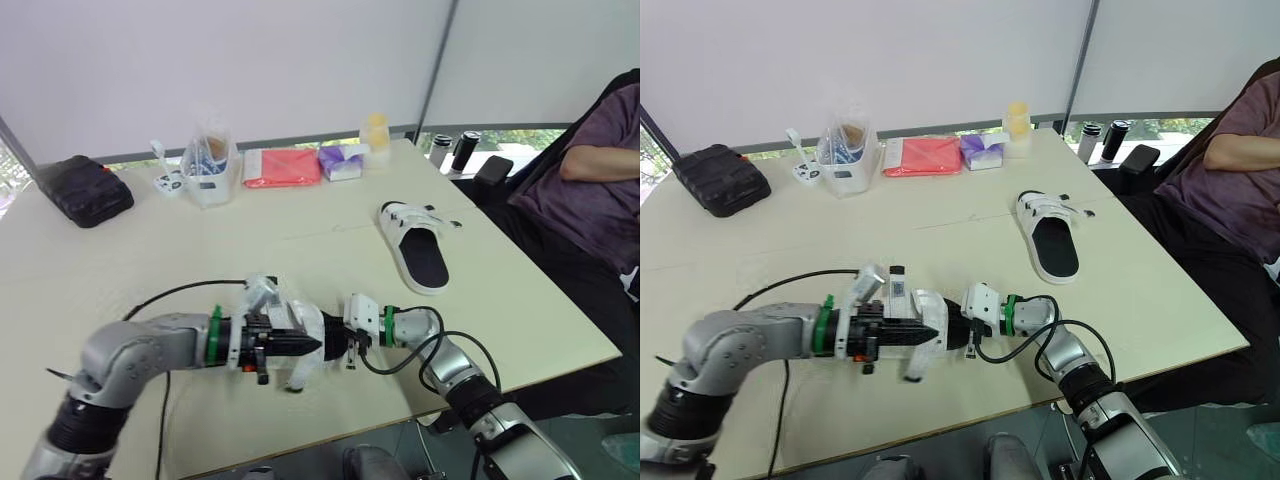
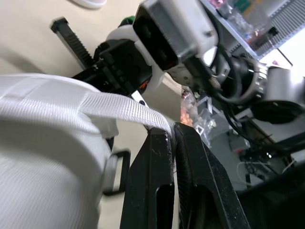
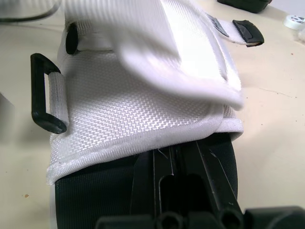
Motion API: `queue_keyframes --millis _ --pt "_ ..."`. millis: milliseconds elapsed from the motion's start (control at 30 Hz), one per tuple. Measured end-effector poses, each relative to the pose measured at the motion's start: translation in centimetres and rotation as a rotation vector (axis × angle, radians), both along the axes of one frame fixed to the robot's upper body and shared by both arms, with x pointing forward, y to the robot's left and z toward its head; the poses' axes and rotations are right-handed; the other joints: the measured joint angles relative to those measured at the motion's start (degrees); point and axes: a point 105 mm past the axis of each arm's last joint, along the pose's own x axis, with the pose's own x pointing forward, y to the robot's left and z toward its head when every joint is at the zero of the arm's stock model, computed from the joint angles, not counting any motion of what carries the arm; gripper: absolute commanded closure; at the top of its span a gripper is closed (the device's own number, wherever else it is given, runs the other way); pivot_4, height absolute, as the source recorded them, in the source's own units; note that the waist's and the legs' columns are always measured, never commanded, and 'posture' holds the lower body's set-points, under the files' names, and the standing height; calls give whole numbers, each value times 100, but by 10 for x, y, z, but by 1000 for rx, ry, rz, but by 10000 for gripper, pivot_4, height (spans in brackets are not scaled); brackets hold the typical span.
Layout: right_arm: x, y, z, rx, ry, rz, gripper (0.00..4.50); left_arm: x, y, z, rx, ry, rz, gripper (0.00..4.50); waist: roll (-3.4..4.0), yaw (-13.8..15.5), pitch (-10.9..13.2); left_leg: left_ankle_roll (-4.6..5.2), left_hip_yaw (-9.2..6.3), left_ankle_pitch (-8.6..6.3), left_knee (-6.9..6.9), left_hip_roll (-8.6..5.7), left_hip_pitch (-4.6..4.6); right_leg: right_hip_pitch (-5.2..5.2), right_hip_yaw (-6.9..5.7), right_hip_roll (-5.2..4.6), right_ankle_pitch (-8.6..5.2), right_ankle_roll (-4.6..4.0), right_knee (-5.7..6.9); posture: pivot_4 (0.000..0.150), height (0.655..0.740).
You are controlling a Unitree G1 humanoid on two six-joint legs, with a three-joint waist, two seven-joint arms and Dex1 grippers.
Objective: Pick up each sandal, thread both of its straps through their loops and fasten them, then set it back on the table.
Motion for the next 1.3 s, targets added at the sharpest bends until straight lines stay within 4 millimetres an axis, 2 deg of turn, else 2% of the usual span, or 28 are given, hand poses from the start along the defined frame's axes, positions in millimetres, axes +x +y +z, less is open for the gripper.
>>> queue_keyframes --millis 200,433,567,733,967,1200,1300 --pt "1 2 0 -1 1 6 45000 13 -7 22 -92 3 -37 43054 -11 -13 0 -1 3 -1 -3 -1 -7 9 -2 1 0 0 -4 1500 7400" --pt "1 3 0 -3 1 9 45000 32 -23 24 -193 85 -11 43054 -19 -1 -5 15 -1 9 -15 -3 3 10 1 7 1 0 6 1500 7400" --pt "1 3 -1 -3 1 9 45000 46 -22 21 -201 74 43 43054 -16 -3 -11 14 -1 8 -17 -2 6 12 4 7 1 0 7 1500 7400" --pt "1 3 -1 -3 2 8 45000 48 -21 19 -198 76 60 43054 -15 -2 -11 14 -2 8 -17 -1 6 13 5 6 1 0 8 1500 7400" --pt "1 3 -1 -1 2 3 45000 50 -4 11 -186 114 117 43054 -12 0 -10 13 -6 8 -17 0 7 14 7 6 1 0 8 1500 7400" --pt "1 3 -1 -1 2 1 45000 55 14 15 -195 115 183 43054 -9 -2 -9 5 -7 3 -17 0 8 16 6 6 1 0 9 1500 7400" --pt "1 3 -1 -1 2 2 45000 50 16 7 -159 115 181 43054 -5 -2 -7 4 -8 3 -17 0 9 17 7 5 2 0 9 1500 7400"
